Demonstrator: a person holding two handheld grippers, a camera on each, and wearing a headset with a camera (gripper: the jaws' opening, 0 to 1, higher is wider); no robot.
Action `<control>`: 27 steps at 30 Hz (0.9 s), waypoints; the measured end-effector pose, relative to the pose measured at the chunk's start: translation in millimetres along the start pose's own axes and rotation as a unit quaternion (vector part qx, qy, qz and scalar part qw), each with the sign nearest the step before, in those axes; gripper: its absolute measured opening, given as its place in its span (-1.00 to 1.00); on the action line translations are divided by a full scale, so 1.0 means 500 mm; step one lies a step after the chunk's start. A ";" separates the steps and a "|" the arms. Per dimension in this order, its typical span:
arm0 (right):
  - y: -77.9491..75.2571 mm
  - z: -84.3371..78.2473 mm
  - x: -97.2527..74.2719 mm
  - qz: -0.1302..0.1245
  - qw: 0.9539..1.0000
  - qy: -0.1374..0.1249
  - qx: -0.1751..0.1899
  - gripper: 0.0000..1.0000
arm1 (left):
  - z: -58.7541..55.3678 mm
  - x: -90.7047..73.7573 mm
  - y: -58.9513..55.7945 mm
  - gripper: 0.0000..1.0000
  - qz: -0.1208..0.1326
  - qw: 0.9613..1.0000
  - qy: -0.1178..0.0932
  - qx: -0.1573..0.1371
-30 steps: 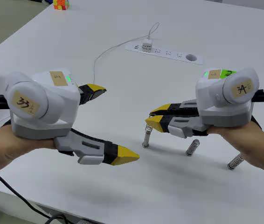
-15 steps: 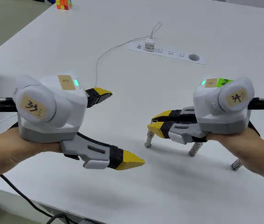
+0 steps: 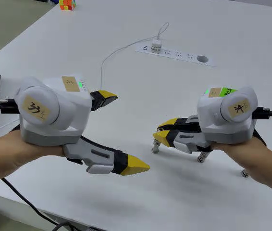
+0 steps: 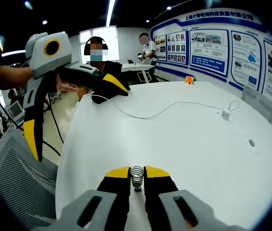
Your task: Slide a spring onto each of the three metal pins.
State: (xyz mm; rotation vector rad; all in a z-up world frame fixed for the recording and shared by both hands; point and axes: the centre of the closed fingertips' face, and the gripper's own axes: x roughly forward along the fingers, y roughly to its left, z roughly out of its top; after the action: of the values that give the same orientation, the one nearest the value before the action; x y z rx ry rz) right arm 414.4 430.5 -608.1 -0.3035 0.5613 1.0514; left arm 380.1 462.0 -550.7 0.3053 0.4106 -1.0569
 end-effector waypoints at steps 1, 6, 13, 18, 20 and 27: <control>0.000 -0.004 0.002 0.001 1.000 0.002 -0.003 -0.78 | -0.001 0.000 0.000 0.99 0.000 1.000 0.000 -0.001; -0.001 -0.012 0.008 0.000 1.000 0.008 -0.008 -0.78 | -0.005 0.001 -0.003 0.98 -0.001 1.000 0.001 -0.002; 0.000 -0.024 0.012 -0.001 1.000 0.016 -0.012 -0.78 | -0.005 0.005 -0.006 0.98 -0.002 1.000 -0.001 -0.005; 0.002 -0.035 0.018 0.000 1.000 0.023 -0.017 -0.78 | -0.004 0.008 -0.008 0.98 -0.003 1.000 -0.001 -0.005; 0.001 -0.038 0.020 -0.001 1.000 0.024 -0.017 -0.78 | -0.005 0.008 -0.008 0.98 -0.002 1.000 0.000 -0.006; 0.001 -0.040 0.025 -0.002 1.000 0.026 -0.015 -0.77 | -0.009 0.006 -0.008 0.97 -0.003 1.000 0.000 -0.009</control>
State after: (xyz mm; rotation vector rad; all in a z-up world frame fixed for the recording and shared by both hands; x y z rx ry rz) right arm 412.9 430.3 -631.8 -0.3594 0.5919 1.0516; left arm 376.8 459.6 -556.4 0.2875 0.4208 -1.0575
